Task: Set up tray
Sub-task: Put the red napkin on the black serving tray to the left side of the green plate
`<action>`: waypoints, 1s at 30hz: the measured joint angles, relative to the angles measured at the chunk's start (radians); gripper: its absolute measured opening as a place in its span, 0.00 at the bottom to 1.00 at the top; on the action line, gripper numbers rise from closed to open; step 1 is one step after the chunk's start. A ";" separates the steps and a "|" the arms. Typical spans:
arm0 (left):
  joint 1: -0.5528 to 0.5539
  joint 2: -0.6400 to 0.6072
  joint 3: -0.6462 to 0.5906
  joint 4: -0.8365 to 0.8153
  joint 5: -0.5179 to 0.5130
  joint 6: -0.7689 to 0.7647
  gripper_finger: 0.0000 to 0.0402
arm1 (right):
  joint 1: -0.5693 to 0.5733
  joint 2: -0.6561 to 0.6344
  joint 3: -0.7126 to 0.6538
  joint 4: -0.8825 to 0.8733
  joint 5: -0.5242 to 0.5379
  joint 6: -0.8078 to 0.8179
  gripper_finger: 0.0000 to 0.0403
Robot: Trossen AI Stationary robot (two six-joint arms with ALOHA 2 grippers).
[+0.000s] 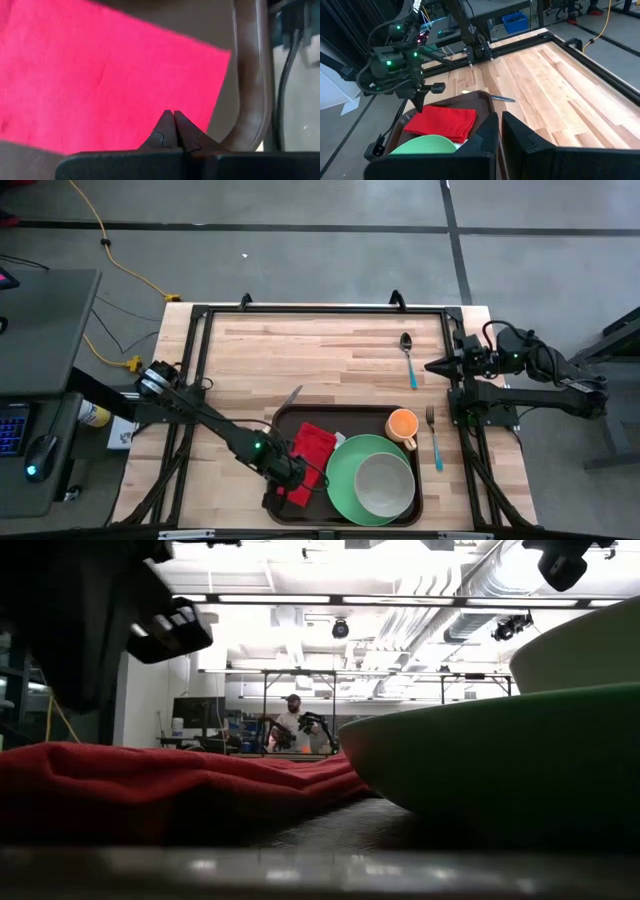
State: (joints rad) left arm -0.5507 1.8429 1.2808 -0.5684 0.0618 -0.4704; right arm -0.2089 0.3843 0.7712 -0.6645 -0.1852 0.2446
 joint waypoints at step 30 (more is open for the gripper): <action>0.001 0.119 0.006 0.113 0.059 -0.095 0.02 | 0.000 0.000 0.000 -0.039 -0.051 -0.021 0.00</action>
State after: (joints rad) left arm -0.5501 1.9622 1.2866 -0.4556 0.1213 -0.5658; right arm -0.2090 0.3847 0.7712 -0.7030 -0.2358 0.2237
